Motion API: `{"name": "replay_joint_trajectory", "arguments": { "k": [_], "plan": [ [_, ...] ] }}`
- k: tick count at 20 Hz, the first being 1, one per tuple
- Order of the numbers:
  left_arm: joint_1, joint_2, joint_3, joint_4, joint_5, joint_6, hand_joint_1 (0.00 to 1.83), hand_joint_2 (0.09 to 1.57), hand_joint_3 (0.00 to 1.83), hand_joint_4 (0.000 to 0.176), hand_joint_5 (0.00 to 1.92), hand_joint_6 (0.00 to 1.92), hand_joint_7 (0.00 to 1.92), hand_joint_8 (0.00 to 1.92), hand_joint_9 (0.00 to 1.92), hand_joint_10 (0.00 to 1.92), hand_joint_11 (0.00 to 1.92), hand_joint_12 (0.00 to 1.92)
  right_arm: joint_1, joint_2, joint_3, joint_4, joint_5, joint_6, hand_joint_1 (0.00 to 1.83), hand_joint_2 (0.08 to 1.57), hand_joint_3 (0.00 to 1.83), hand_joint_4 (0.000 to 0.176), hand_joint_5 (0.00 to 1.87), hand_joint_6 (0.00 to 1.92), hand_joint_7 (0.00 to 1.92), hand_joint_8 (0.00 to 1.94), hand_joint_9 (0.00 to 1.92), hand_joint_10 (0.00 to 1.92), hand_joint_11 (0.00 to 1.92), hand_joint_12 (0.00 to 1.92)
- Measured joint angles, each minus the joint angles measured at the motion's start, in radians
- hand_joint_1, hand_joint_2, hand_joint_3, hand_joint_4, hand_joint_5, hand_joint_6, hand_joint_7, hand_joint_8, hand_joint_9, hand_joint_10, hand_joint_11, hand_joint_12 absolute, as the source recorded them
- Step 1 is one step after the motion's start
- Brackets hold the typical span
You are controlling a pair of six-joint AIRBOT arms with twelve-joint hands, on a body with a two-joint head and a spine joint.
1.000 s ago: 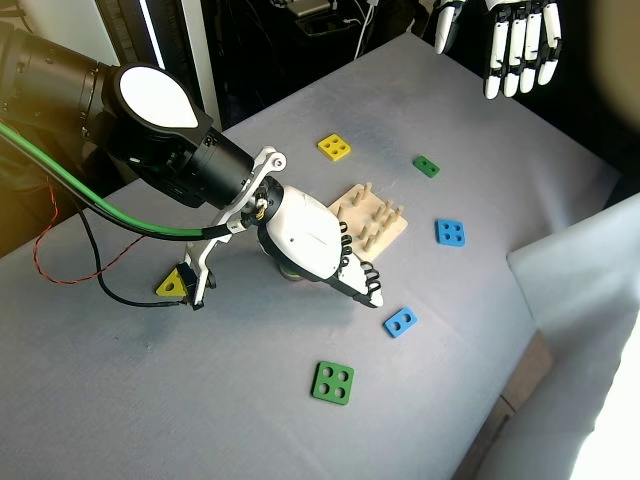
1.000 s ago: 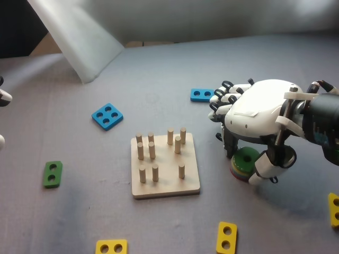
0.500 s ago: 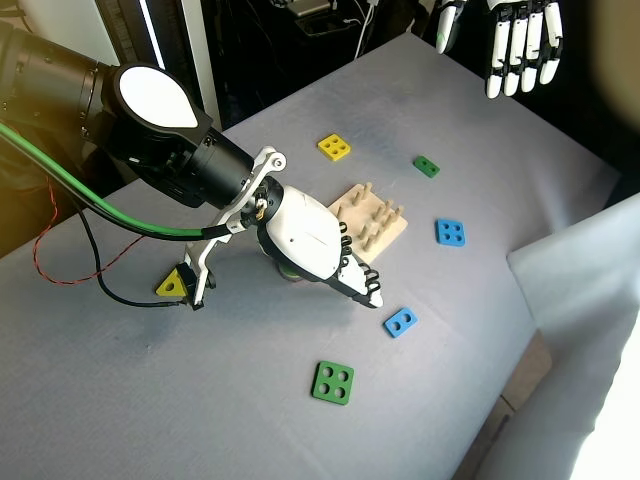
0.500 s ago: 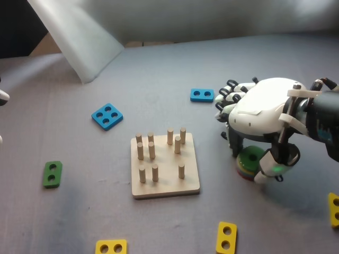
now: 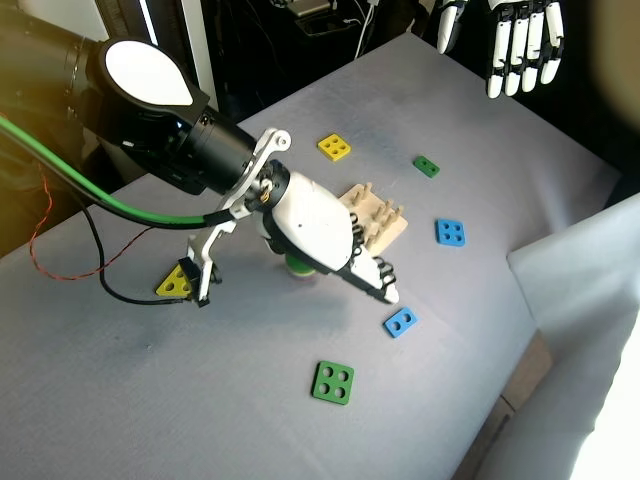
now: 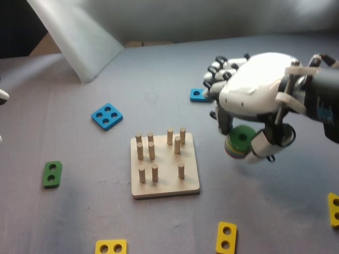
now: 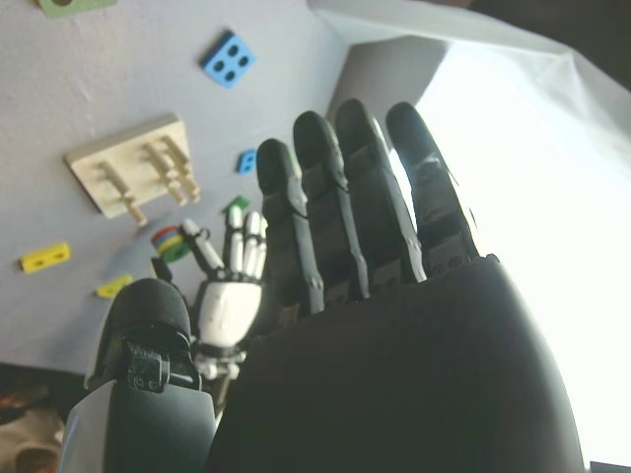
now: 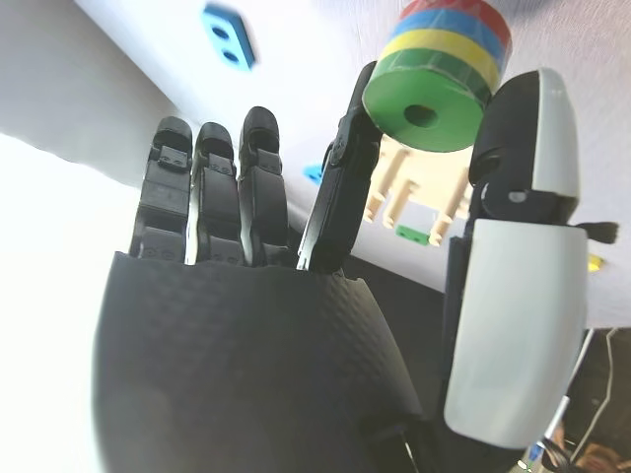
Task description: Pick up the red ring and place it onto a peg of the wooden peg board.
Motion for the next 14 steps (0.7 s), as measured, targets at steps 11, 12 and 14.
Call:
{"name": "replay_joint_trajectory", "arguments": {
  "k": [11, 12, 14],
  "plan": [
    [0.0, 0.0, 0.004, 0.0, -0.003, 0.0, 0.0, 1.25, 0.0, 0.0, 0.54, 0.0, 0.52, 0.0, 0.39, 0.0, 0.0, 0.67, 0.104, -0.003, -0.007, -0.011, 0.162, -0.038, 1.09, 0.99, 0.0, 0.176, 1.29, 0.45, 0.3, 0.0, 0.02, 0.0, 0.0, 0.0],
    [0.0, 0.0, 0.005, 0.0, -0.003, 0.0, 0.0, 1.25, 0.0, 0.0, 0.54, 0.01, 0.52, 0.0, 0.39, 0.0, 0.0, 0.68, 0.107, -0.003, -0.007, -0.013, 0.178, -0.039, 1.09, 0.99, 0.0, 0.176, 1.29, 0.45, 0.3, 0.0, 0.03, 0.0, 0.0, 0.0],
    [0.0, 0.0, 0.006, 0.0, -0.001, 0.0, 0.0, 1.25, 0.0, 0.0, 0.54, 0.0, 0.53, 0.0, 0.39, 0.01, 0.0, 0.68, 0.11, -0.008, -0.006, -0.017, 0.218, -0.039, 1.1, 0.98, 0.0, 0.176, 1.32, 0.41, 0.31, 0.0, 0.04, 0.0, 0.0, 0.0]
  ]
}}
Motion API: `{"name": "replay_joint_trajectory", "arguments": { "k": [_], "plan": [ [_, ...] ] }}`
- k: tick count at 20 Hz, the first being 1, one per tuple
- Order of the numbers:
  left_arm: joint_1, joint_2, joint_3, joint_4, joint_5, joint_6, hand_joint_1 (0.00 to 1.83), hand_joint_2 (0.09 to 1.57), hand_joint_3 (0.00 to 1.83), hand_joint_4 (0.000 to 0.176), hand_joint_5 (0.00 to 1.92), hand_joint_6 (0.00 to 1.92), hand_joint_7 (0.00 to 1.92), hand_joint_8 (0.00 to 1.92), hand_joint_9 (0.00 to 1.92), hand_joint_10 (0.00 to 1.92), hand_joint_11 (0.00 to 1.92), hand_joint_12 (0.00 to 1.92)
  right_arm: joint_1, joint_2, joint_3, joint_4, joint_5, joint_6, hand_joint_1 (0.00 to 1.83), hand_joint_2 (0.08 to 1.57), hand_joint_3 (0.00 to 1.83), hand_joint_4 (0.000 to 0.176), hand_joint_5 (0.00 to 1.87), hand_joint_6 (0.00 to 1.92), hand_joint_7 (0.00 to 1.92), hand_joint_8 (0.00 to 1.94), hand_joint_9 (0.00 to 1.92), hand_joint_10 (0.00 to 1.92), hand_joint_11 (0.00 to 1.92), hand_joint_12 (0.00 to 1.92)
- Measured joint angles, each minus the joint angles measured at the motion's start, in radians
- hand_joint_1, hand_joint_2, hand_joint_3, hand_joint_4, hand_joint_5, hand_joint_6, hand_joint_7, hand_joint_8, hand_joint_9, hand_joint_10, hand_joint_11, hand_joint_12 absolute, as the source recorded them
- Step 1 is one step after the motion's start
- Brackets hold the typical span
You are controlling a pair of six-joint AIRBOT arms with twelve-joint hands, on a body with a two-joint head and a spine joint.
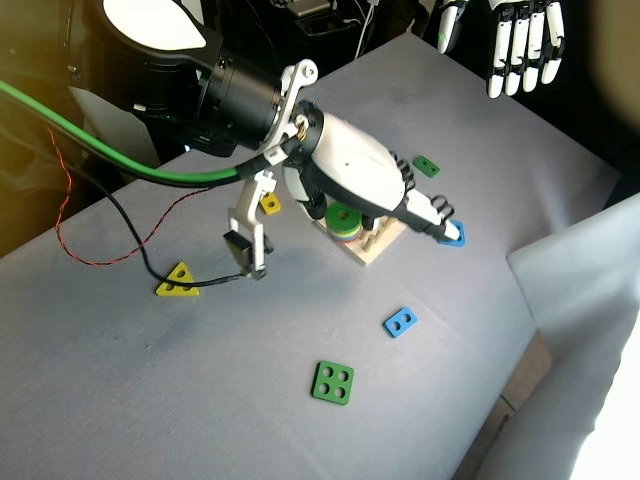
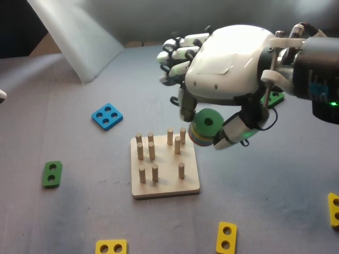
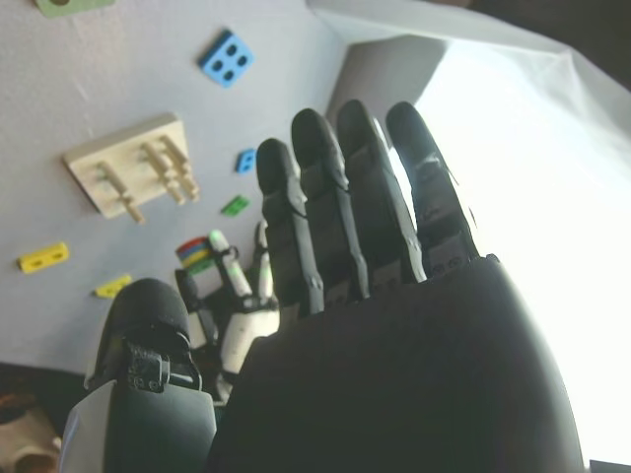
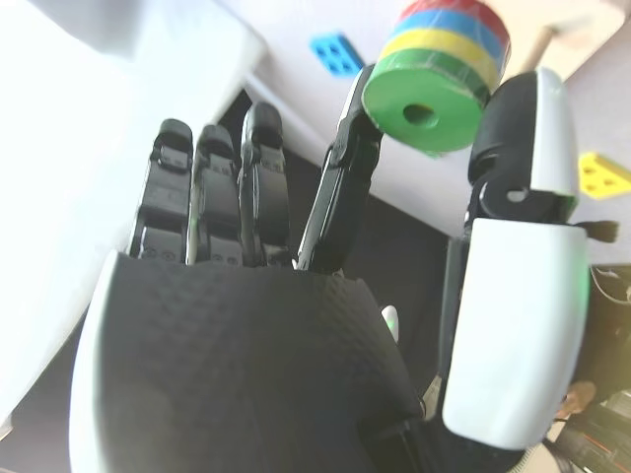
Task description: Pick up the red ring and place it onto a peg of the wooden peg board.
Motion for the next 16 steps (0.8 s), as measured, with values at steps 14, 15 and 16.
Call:
{"name": "replay_joint_trajectory", "arguments": {
  "k": [14, 15, 16],
  "plan": [
    [0.0, 0.0, 0.004, 0.0, -0.002, 0.0, 0.0, 1.24, 0.0, 0.0, 0.54, 0.0, 0.54, 0.0, 0.41, 0.01, 0.0, 0.79, -0.003, -0.061, -0.001, -0.009, 0.099, -0.01, 1.08, 1.01, 0.0, 0.176, 1.22, 0.59, 0.22, 0.01, 0.02, 0.0, 0.0, 0.0],
    [0.0, 0.0, 0.004, 0.0, -0.002, 0.0, 0.0, 1.24, 0.0, 0.0, 0.53, 0.0, 0.53, 0.0, 0.4, 0.0, 0.0, 0.79, -0.008, -0.061, -0.001, -0.011, 0.106, -0.026, 1.07, 1.01, 0.0, 0.176, 1.2, 0.61, 0.22, 0.0, 0.02, 0.0, 0.0, 0.0],
    [0.0, 0.0, 0.004, 0.0, -0.002, 0.0, 0.0, 1.24, 0.0, 0.0, 0.54, 0.0, 0.53, 0.0, 0.4, 0.0, 0.0, 0.77, -0.011, -0.066, 0.002, -0.013, 0.115, -0.035, 1.08, 1.01, 0.0, 0.176, 1.2, 0.62, 0.23, 0.01, 0.04, 0.01, 0.0, 0.0]
  ]
}}
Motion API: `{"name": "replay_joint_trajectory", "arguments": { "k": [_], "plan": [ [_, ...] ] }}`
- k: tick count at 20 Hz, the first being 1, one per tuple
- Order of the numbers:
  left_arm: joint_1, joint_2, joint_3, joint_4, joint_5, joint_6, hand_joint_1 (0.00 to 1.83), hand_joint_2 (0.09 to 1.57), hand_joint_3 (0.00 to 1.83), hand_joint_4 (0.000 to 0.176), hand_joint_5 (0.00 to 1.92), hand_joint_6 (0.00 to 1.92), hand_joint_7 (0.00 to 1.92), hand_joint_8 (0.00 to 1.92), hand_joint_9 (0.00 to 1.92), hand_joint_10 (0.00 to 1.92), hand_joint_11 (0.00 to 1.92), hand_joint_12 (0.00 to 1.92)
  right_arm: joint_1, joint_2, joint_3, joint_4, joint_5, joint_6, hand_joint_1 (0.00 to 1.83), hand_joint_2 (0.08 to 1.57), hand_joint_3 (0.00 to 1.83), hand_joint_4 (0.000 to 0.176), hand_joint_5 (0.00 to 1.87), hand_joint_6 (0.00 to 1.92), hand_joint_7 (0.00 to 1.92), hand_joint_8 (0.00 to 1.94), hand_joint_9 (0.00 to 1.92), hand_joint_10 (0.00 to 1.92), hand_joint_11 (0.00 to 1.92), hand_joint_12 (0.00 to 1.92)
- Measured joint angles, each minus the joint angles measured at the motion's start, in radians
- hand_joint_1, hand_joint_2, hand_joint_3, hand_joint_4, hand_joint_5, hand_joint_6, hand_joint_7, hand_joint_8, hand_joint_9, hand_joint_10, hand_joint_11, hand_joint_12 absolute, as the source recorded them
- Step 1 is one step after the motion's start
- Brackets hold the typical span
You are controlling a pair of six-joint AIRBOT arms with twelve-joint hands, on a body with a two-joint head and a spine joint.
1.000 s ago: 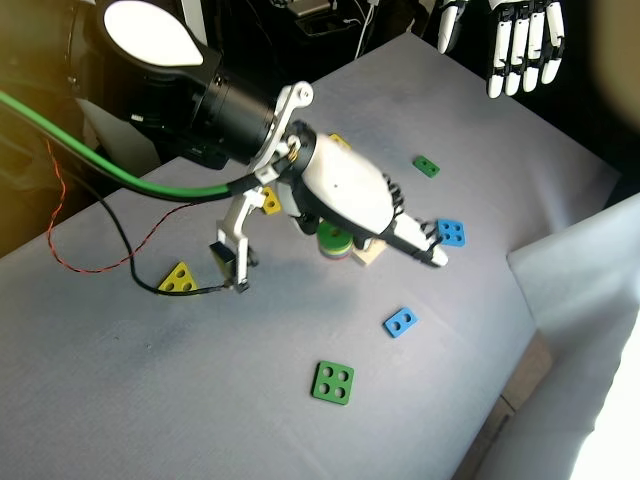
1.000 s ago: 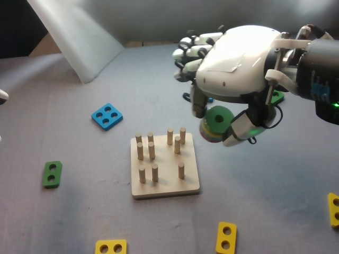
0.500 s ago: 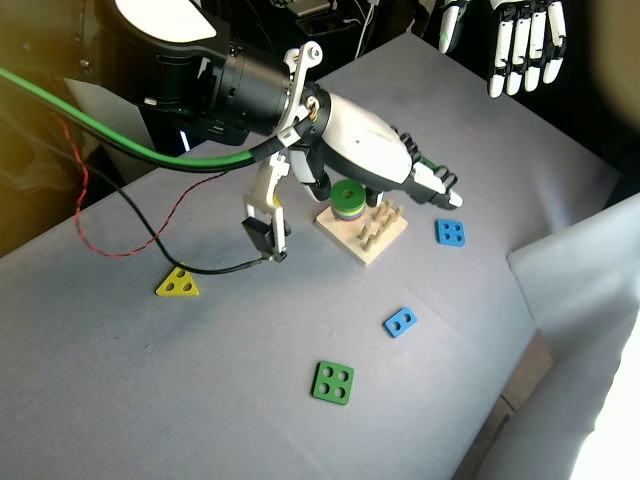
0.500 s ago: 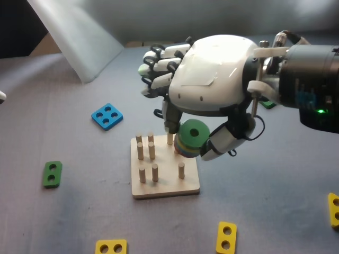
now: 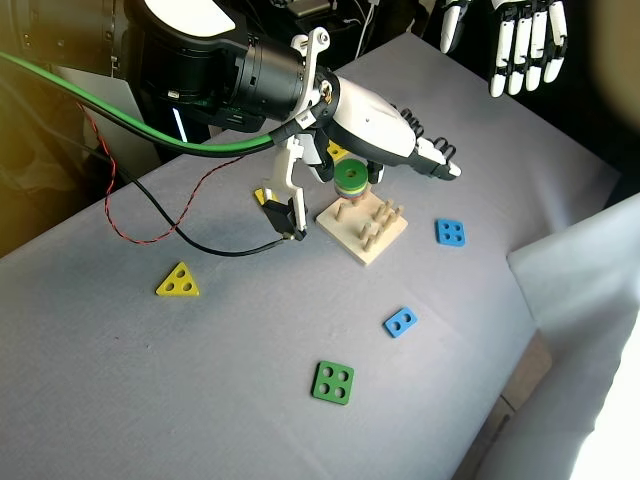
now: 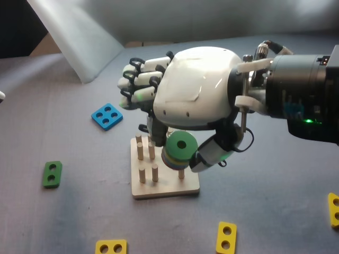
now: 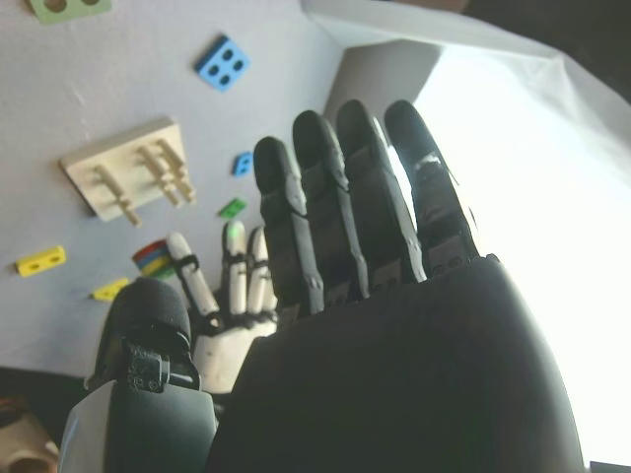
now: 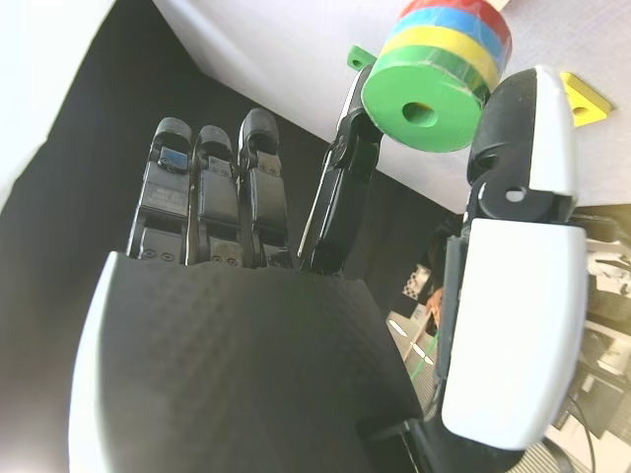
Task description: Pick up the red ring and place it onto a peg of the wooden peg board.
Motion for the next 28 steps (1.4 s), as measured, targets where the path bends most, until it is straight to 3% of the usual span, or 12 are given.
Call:
{"name": "replay_joint_trajectory", "arguments": {
  "k": [14, 18, 28],
  "plan": [
    [0.0, 0.0, 0.002, 0.0, 0.0, -0.003, 0.0, 1.22, 0.01, 0.0, 0.49, 0.01, 0.47, 0.01, 0.36, 0.01, 0.0, 0.68, -0.058, -0.042, 0.08, -0.002, 0.029, -0.024, 1.06, 1.04, 0.0, 0.176, 1.14, 0.72, 0.19, 0.01, 0.0, 0.0, 0.0, 0.0],
    [0.0, 0.0, 0.002, 0.0, 0.0, -0.003, 0.0, 1.26, 0.01, 0.0, 0.5, 0.01, 0.49, 0.01, 0.38, 0.01, 0.0, 0.7, -0.058, -0.044, 0.083, -0.002, 0.029, -0.025, 1.08, 1.01, 0.0, 0.176, 1.22, 0.58, 0.25, 0.0, 0.0, 0.0, 0.0, 0.0],
    [0.0, 0.0, 0.002, 0.0, 0.0, -0.003, 0.0, 1.29, 0.0, 0.0, 0.46, 0.0, 0.46, 0.0, 0.36, 0.0, 0.0, 0.58, -0.058, -0.051, 0.084, -0.002, 0.03, -0.037, 1.09, 1.0, 0.0, 0.176, 1.26, 0.5, 0.28, 0.0, 0.03, 0.01, 0.0, 0.0]
  ]
}}
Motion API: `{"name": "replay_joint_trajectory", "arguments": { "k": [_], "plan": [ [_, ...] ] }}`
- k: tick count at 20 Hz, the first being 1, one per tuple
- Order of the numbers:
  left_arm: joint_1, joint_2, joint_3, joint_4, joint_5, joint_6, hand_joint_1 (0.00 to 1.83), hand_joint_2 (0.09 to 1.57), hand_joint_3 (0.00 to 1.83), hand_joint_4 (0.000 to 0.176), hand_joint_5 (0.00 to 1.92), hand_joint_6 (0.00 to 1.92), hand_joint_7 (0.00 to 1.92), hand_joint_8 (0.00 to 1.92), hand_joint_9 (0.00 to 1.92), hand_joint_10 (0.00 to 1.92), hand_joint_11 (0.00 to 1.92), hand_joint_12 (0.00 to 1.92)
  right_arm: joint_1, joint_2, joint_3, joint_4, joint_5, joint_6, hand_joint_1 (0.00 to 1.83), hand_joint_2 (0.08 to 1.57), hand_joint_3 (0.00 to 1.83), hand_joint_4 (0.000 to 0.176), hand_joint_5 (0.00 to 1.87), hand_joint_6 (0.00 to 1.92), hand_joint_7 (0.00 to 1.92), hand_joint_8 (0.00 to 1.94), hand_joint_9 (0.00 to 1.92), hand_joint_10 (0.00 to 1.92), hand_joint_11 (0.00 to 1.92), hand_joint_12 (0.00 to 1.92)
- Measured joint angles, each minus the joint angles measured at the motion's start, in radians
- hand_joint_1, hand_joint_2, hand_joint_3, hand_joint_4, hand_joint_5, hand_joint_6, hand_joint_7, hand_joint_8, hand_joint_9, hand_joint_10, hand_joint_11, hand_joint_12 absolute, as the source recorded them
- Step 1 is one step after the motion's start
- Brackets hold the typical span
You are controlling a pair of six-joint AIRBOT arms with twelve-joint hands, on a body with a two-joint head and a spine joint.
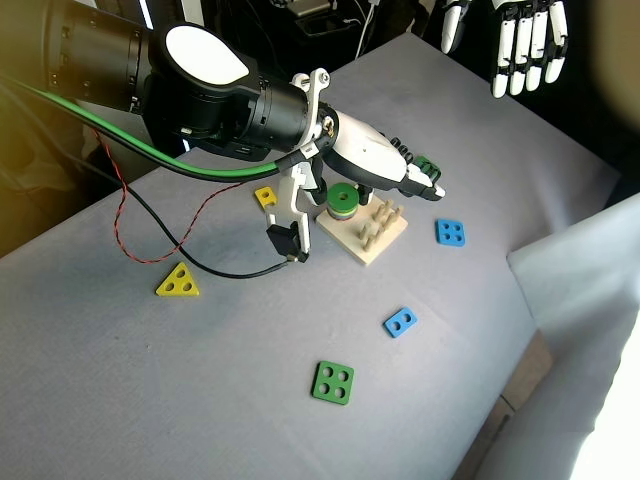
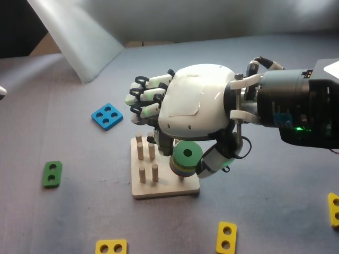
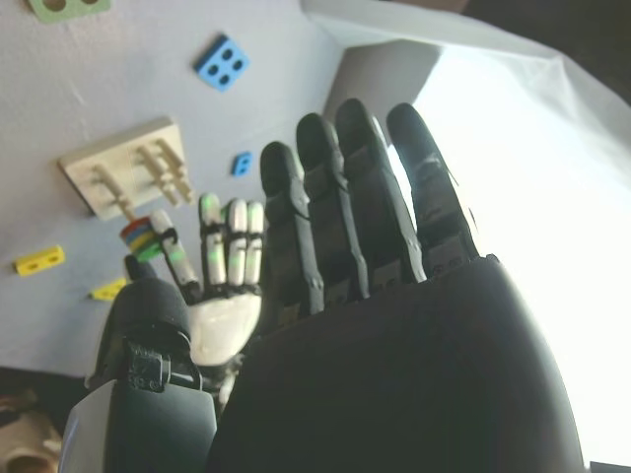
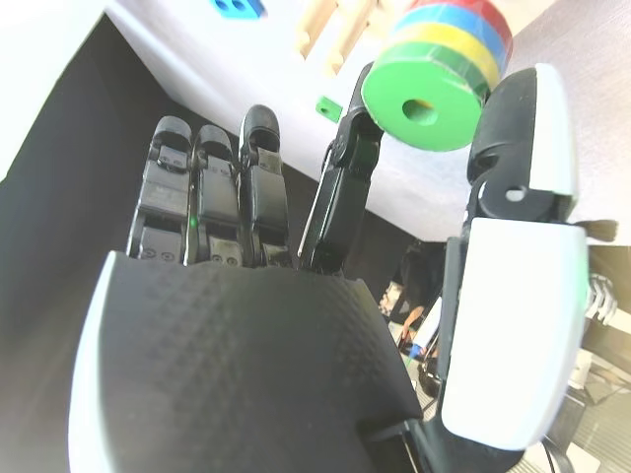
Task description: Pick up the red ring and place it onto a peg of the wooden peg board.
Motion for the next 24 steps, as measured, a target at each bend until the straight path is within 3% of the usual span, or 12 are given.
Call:
{"name": "replay_joint_trajectory", "arguments": {
  "k": [10, 24],
  "plan": [
    [0.0, 0.0, 0.002, 0.0, 0.0, 0.0, 0.0, 1.27, 0.0, 0.0, 0.5, 0.01, 0.51, 0.01, 0.4, 0.01, 0.0, 0.71, -0.003, -0.011, 0.0, 0.0, 0.0, -0.013, 1.09, 0.99, 0.0, 0.176, 1.27, 0.49, 0.27, 0.0, 0.04, 0.0, 0.0, 0.0],
    [0.0, 0.0, 0.002, 0.001, 0.0, 0.0, 0.0, 1.27, 0.0, 0.0, 0.49, 0.0, 0.49, 0.0, 0.39, 0.0, 0.0, 0.69, -0.014, -0.018, 0.0, 0.0, 0.0, -0.109, 1.09, 1.0, 0.0, 0.176, 1.25, 0.52, 0.31, 0.01, 0.04, 0.0, 0.0, 0.0]
  ]
}}
